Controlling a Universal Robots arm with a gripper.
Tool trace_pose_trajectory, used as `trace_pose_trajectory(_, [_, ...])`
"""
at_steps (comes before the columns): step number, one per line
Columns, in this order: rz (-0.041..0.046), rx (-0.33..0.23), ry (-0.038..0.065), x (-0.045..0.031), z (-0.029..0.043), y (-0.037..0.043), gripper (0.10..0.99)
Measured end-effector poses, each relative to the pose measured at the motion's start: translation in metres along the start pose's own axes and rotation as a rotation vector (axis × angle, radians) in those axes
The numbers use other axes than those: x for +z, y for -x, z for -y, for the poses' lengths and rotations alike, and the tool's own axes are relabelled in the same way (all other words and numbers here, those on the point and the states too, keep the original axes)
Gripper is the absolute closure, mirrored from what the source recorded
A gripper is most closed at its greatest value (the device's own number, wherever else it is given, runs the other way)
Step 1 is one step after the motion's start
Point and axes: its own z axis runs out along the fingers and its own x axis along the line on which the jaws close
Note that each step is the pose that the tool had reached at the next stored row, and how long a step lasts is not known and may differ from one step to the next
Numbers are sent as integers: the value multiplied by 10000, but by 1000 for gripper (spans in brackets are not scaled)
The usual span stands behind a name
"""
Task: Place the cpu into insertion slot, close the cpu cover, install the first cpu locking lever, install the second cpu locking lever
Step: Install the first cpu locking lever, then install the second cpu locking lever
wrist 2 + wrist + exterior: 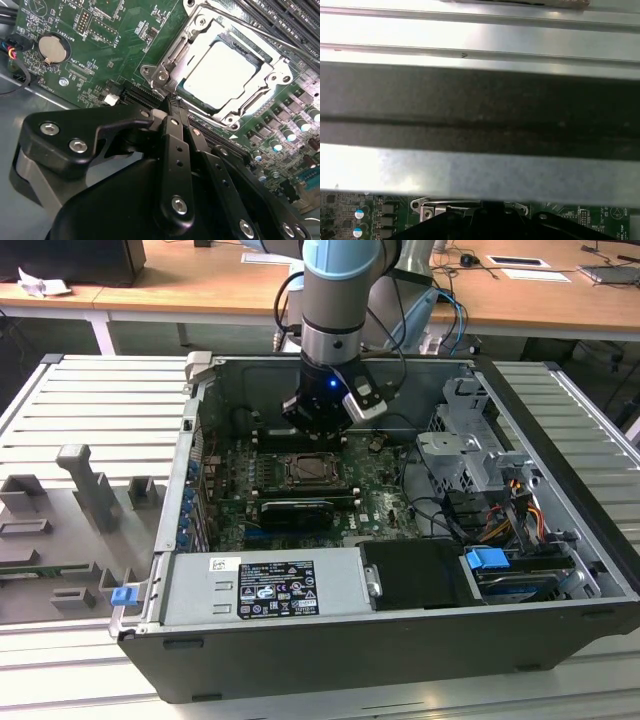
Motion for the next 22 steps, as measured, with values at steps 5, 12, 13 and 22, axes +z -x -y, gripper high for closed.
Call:
trace_pose_trajectory(5, [0,-1,1,-1,16,-1,980])
trace_pose_trajectory(12, [-2,1,-2,-8,33,-2,980])
trace_pose_trajectory(13, [-1,1,-2,-17,33,-2,980])
trace_pose_trajectory(22, [-19,-1,0,-84,39,-1,980])
